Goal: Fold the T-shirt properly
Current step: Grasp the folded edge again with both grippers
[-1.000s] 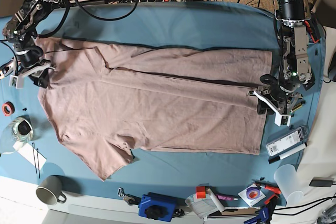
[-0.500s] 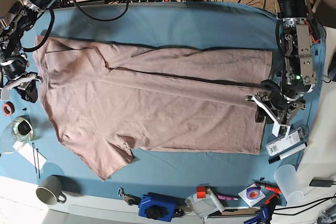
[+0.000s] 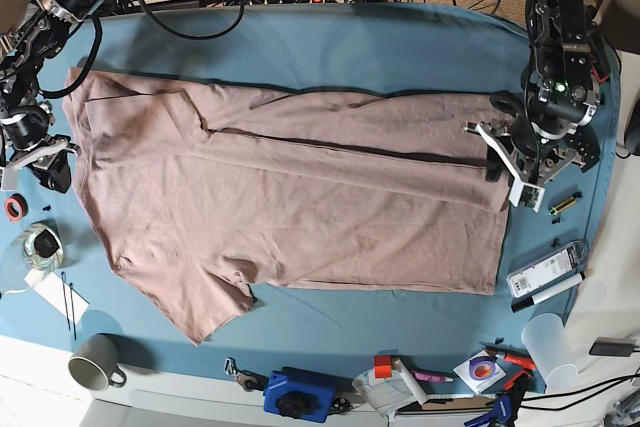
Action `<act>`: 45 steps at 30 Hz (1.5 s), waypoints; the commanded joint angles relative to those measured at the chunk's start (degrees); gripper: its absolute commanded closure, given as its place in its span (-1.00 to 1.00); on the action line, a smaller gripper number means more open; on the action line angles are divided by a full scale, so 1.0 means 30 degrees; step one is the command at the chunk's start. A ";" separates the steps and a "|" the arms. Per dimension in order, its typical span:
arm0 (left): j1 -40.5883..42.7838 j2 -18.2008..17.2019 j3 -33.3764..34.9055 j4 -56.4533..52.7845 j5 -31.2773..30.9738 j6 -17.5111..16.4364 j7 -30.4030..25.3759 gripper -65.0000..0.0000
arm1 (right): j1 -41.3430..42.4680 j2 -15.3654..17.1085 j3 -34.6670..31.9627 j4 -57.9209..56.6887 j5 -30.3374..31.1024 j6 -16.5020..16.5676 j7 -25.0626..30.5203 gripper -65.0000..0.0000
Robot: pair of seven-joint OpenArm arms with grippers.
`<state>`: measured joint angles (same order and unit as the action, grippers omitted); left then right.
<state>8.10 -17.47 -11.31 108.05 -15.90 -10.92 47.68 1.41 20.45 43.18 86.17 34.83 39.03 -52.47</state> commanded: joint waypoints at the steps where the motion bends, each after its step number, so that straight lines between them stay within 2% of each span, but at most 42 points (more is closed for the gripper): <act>1: -0.0197 -0.0204 -0.0073 0.0408 -0.0051 0.0517 -0.0510 0.32 | 0.0277 0.0488 0.0146 0.0335 0.0386 0.0080 0.0408 0.54; 3: -0.0095 -0.0211 -0.0080 0.0408 -0.0015 0.1399 -0.0284 0.27 | 0.0277 0.0495 0.0138 0.0335 0.0386 0.0073 -0.0488 0.54; 7: 0.0612 -0.0204 -0.0080 0.0401 0.0452 0.2514 -0.0160 -0.01 | 0.0270 0.0495 0.0146 0.0335 0.0459 0.0080 -0.2827 0.46; 9: 0.1064 -0.0204 -0.0080 0.0401 0.0146 0.2499 -0.0080 -0.04 | 0.0277 0.0510 0.0146 0.0335 0.0546 0.0066 -0.3206 0.31; 11: 0.1406 -0.0197 -0.0073 0.0393 -0.0328 0.2470 0.0270 -0.04 | 0.0277 0.0612 0.0138 0.0335 0.0758 -0.0015 -0.3577 0.26; 17: 0.1632 -0.0204 -0.0080 -0.0495 -0.0947 0.1923 0.0270 -0.04 | 0.0270 0.1756 0.0146 0.0335 0.1851 -0.2441 -0.6047 0.25; 19: 0.1581 -0.0182 -0.0080 -0.1071 -0.1428 0.1552 0.0262 -0.04 | 0.0262 0.2215 0.0160 0.0328 0.1807 -0.2761 -0.6521 0.25; 23: 0.1224 -0.0153 -0.0714 -0.2397 -0.1290 0.1566 0.0452 -0.04 | 0.0255 0.2616 0.0874 0.0328 0.1814 -0.2820 -0.6666 0.25; 27: 0.1166 -0.0153 -0.1763 -0.2528 -0.3104 0.1370 0.1719 -0.02 | 0.0087 0.2608 0.2346 0.0328 0.2113 -0.2812 -0.6688 0.25; 31: 0.1923 -0.0138 -0.1829 -0.1880 -0.3300 0.1355 0.2550 -0.02 | -0.0561 0.2601 0.3155 0.0328 0.2120 -0.2805 -0.6681 0.25; 36: 0.3308 -0.0051 -0.1829 -0.0736 -0.3089 0.1355 0.2084 -0.02 | -0.0947 0.2601 0.3249 0.0328 0.2339 -0.2798 -0.6659 0.25; 45: 0.3344 -0.0051 -0.1829 0.0874 -0.3293 0.1333 0.2339 -0.02 | -0.0954 0.2535 0.3249 0.0328 0.2761 -0.2324 -0.6601 0.25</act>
<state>18.37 -17.12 -16.56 109.49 -25.21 -7.07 55.46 -1.91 26.48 52.56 86.11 42.09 31.73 -73.49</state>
